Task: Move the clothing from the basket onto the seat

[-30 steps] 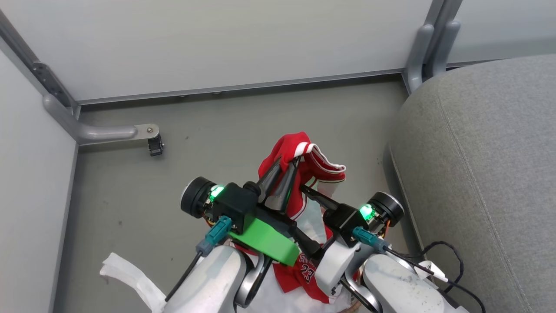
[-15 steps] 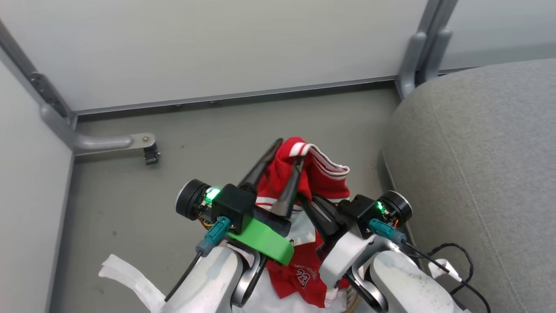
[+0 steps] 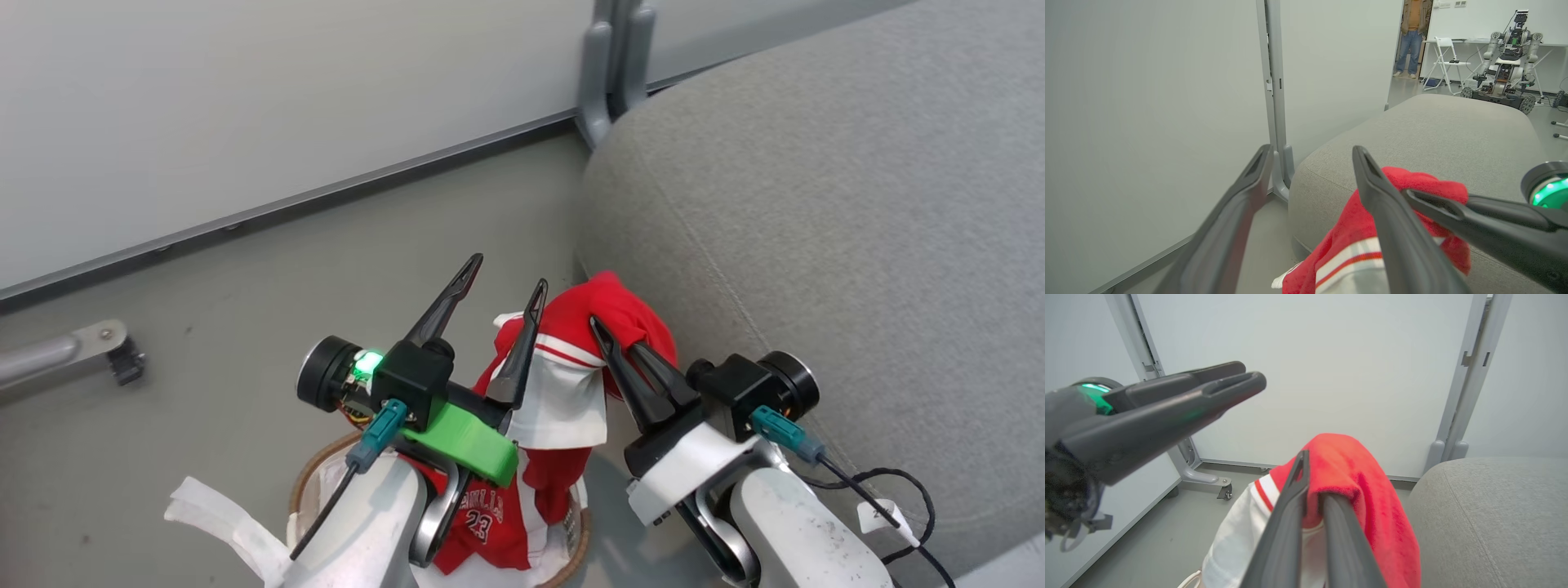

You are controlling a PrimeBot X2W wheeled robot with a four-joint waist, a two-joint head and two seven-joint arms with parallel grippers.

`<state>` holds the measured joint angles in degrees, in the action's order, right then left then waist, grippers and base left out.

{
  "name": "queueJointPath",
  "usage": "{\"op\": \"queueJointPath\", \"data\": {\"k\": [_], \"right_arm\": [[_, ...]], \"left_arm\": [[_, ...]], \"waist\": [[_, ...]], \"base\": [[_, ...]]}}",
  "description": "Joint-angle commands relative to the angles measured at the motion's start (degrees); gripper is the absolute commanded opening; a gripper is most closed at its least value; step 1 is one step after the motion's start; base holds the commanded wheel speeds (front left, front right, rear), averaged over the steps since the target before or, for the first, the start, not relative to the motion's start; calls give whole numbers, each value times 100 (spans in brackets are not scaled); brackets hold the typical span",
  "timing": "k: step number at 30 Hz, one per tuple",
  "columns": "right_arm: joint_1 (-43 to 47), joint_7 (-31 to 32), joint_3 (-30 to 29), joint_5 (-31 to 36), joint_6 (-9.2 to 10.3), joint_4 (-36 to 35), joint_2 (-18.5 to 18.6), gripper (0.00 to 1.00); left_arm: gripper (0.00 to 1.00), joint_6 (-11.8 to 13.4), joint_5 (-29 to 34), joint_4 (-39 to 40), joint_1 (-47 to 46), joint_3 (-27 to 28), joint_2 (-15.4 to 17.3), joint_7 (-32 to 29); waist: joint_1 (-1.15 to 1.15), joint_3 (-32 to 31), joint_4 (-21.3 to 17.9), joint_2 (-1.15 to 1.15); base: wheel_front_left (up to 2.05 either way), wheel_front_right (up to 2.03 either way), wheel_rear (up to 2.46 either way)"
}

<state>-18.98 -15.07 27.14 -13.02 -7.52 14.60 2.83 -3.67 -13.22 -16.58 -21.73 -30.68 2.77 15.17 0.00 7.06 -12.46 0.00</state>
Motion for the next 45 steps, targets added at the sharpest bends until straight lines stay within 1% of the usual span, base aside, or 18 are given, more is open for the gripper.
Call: {"op": "queueJointPath", "data": {"k": [1, 4, 8, 13, 17, 21, 24, 29, 33, 36, 39, 40, 41, 45], "right_arm": [[89, -15, -49, -31, 7, -65, 13, 0], [116, -15, -109, -33, 6, -134, 10, 0], [91, -15, -247, 62, 6, -204, 16, 0], [-165, -15, -579, 193, 7, -302, 155, 0], [-615, -15, -830, 352, 7, -342, 424, 0], [-1346, -15, -924, 549, 7, -254, 805, 0], [-2030, -15, -1100, 669, 7, -111, 1058, 0], [-2966, -14, -1714, 878, 7, 206, 1431, 0], [-3544, -14, -2163, 1065, 8, 472, 1663, 0], [-3831, -14, -2308, 1166, 7, 756, 1764, 0], [-3996, -14, -2555, 1148, 7, 1103, 1774, 0], [-3986, -15, -2594, 1125, 7, 1194, 1722, 0], [-3873, -14, -2656, 1118, 7, 1299, 1604, 0], [-3633, -13, -2732, 1092, 8, 1817, 1537, 0]], "left_arm": [[100, -42, 68, -11, 87, 65, 21, -2], [100, -83, 141, -51, 127, 171, 23, -2], [100, -136, 193, -92, 146, 329, 24, -3], [100, -231, 270, -199, 21, 346, 29, -3], [100, -285, 352, -294, -69, 336, 28, -3], [100, -326, 465, -367, -164, 391, 42, -2], [100, -331, 542, -389, -210, 475, 109, -2], [100, -361, 641, -425, -333, 473, 160, -2], [100, -377, 687, -444, -444, 449, 173, -3], [100, -378, 718, -442, -558, 422, 196, -2], [100, -380, 737, -449, -644, 377, 206, -2], [100, -382, 740, -453, -679, 374, 209, -2], [100, -382, 737, -455, -709, 382, 213, -2], [100, -385, 724, -472, -747, 393, 208, -3]], "waist": [[0, 209, -1013, 0], [0, 272, -1411, 0], [0, 367, -1773, 0], [0, 583, -1866, 0], [0, 789, -1885, 0], [0, 1063, -1882, 0], [0, 1287, -1874, 0], [0, 1640, -1619, 0], [0, 1887, -1401, 0], [0, 2064, -1249, 0], [0, 2228, -1078, 0], [0, 2268, -1032, 0], [0, 2305, -973, 0], [0, 2366, -830, 0]], "base": [[0, 0, 0], [0, 0, 0], [0, 0, 0], [0, 0, 0], [0, 0, 0], [0, 0, 0], [0, 0, 0], [0, 0, 0], [0, 0, 0], [0, 0, 0], [0, 0, 0], [0, 0, 0], [0, 0, 0], [0, 0, 0]]}}
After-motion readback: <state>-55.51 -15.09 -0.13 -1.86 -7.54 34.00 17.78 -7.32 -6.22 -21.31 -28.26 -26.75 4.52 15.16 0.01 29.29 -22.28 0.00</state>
